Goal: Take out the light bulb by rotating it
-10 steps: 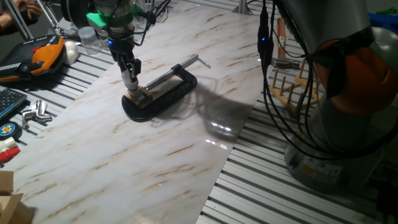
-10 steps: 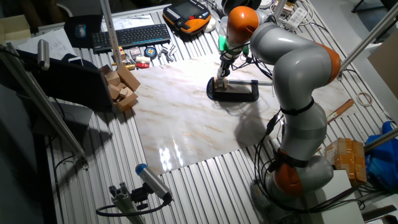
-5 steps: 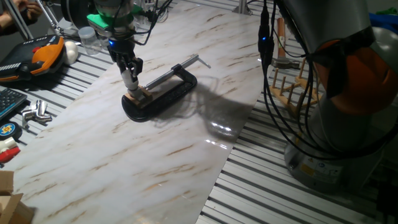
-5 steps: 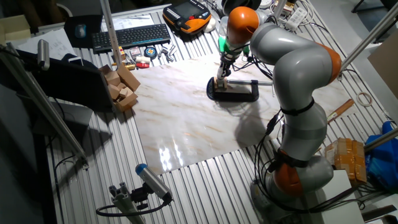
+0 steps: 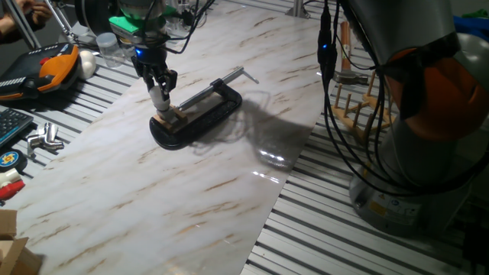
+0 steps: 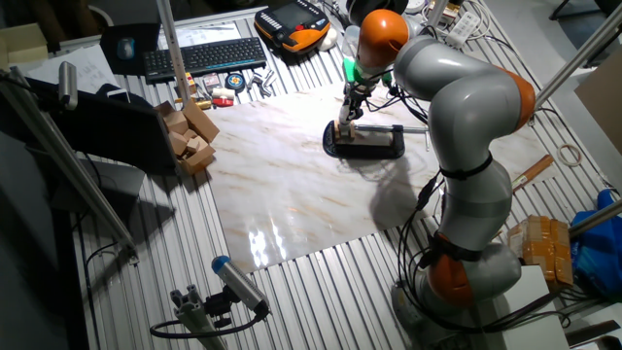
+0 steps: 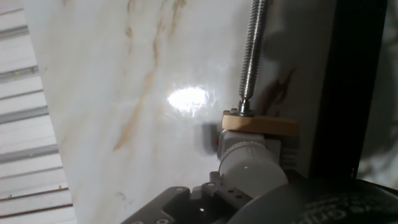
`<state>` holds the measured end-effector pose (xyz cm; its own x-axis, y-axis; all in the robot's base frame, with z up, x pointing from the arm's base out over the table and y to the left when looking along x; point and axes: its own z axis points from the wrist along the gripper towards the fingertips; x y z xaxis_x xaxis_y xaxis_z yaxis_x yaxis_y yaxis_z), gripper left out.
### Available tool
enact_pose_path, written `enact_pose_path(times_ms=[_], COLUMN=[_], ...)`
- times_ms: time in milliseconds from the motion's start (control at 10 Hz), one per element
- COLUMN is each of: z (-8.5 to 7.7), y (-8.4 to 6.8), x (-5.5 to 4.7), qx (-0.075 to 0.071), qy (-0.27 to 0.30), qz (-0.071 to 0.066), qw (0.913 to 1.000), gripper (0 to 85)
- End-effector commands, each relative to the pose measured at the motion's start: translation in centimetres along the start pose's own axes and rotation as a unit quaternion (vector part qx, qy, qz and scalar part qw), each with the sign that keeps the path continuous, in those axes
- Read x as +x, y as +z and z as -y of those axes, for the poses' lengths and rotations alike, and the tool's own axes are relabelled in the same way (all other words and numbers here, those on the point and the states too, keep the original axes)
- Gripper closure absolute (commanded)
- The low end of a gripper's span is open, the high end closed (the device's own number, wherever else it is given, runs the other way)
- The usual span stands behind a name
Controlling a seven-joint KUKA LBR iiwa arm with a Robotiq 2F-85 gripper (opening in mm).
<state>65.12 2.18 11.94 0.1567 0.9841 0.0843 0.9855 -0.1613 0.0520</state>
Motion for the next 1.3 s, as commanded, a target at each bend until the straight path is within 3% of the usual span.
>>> enact_pose_path(times_ms=[0,900,1200], z=[0.00,0.02,0.05], y=[-0.01,-0.09,-0.18], x=[0.01,0.01,0.03], qx=[0.003,-0.002,-0.012], qy=[-0.005,-0.087,-0.135], qz=[-0.002,-0.001,0.001], qw=[1.0000,0.9962,0.9908], gripper=[85.0,85.0,85.0])
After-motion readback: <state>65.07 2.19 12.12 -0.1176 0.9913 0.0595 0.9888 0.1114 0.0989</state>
